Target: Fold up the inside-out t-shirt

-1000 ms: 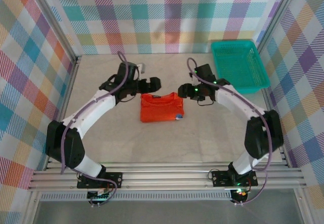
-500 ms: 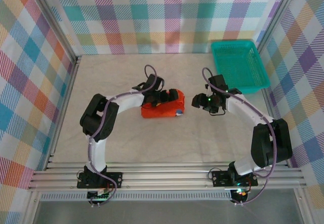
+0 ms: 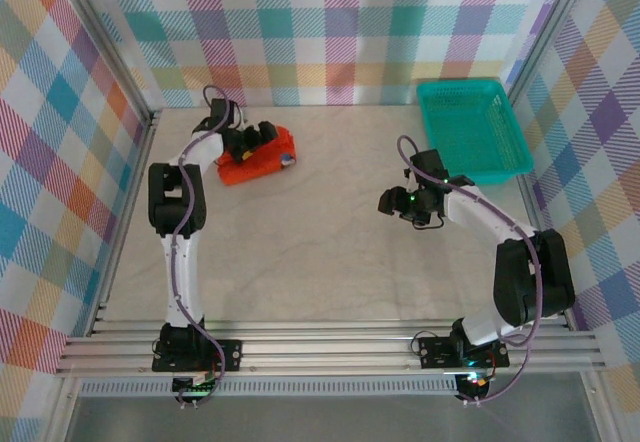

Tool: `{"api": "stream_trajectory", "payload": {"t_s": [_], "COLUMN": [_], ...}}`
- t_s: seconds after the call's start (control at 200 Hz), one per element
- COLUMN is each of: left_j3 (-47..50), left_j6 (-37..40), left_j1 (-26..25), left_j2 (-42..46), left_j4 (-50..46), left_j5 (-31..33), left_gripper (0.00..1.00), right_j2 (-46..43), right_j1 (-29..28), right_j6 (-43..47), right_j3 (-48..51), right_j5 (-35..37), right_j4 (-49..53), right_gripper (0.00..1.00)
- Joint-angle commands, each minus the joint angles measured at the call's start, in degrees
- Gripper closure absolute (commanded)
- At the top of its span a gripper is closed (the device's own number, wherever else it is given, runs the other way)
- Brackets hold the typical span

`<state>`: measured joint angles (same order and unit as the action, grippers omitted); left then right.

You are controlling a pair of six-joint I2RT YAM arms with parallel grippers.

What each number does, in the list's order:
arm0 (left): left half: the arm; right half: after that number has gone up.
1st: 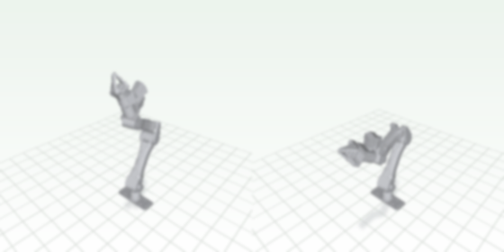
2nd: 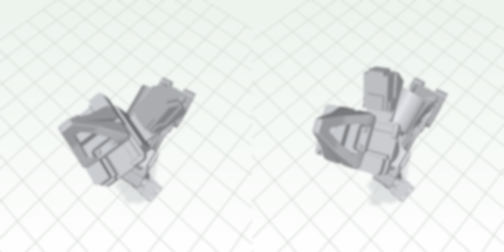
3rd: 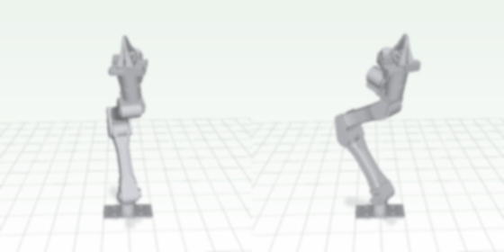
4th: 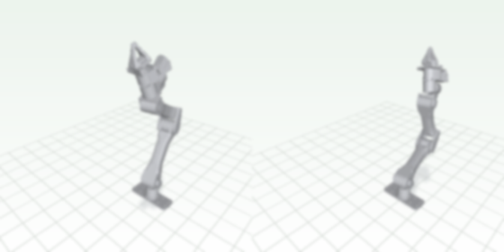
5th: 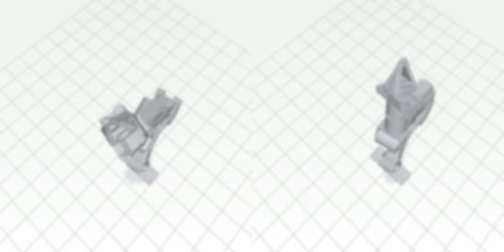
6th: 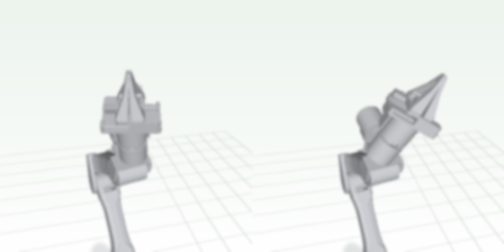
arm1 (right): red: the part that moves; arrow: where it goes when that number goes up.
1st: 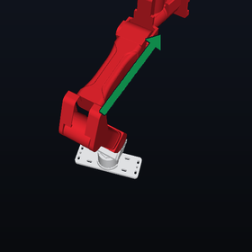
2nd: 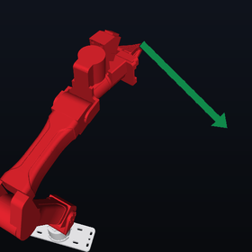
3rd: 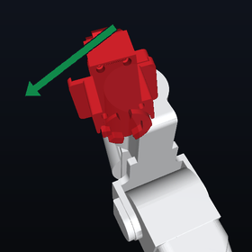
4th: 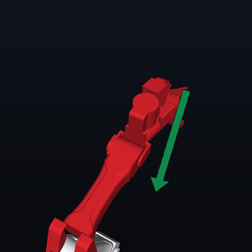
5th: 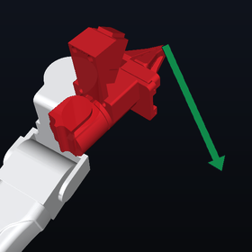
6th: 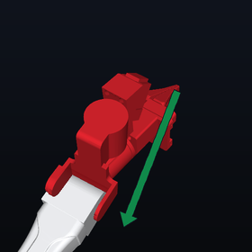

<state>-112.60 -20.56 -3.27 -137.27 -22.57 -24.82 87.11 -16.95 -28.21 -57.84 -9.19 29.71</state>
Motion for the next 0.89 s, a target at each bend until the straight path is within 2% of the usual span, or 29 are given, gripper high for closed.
{"api": "stream_trajectory", "payload": {"t_s": [0.0,0.185,0.23,0.285,0.345,0.425,0.49,0.59,0.665,0.725,0.765,0.89], "left_j3": [-4.1,-5.3,-5.1,-5.0,-4.5,-1.6,2.3,15.3,29.3,40.6,47.3,63.4], "left_j6": [6.8,8.6,9.1,9.6,10.0,10.1,9.6,9.0,11.3,13.3,14.6,20.3], "left_j1": [-0.8,-0.8,-0.8,-1.0,-1.6,-3.0,-4.6,-7.5,-8.7,-8.8,-8.7,-8.7], "left_j2": [-6.7,-1.7,0.5,3.5,7.5,14.1,20.8,31.7,40.5,46.5,49.8,56.8], "left_j4": [-16.8,-18.6,-19.0,-19.5,-19.9,-19.2,-18.4,-12.4,-1.7,8.1,13.9,27.8], "left_j5": [-2.1,-2.3,-2.5,-3.4,-3.4,-1.1,3.5,15.7,22.3,26.7,29.8,36.8], "left_gripper": [0.0,0.0,0.0,0.0,0.0,0.0,0.0,0.0,0.0,0.0,0.0,0.0], "right_j2": [0.3,-1.7,-2.3,-3.0,-4.6,-8.3,-11.6,-16.9,-19.4,-20.3,-20.2,-17.2], "right_j1": [0.0,0.1,0.1,0.1,0.2,0.5,0.6,0.7,1.0,1.7,2.8,6.8], "right_j6": [1.1,4.1,5.2,6.5,7.4,8.3,9.3,15.8,24.5,30.5,31.4,31.2], "right_j3": [-1.1,-3.2,-3.9,-5.1,-5.9,-4.1,-1.3,7.3,16.1,22.9,26.1,29.6], "right_j5": [-0.2,-1.3,-1.7,-0.8,3.2,12.1,20.6,29.6,34.8,34.7,34.6,31.4], "right_j4": [0.8,0.6,0.5,1.0,1.2,-2.3,-6.9,-19.8,-31.9,-41.3,-45.7,-49.2], "right_gripper": [0.37,0.33,0.28,0.17,0.0,0.01,0.0,0.0,0.0,0.0,0.0,0.0]}}
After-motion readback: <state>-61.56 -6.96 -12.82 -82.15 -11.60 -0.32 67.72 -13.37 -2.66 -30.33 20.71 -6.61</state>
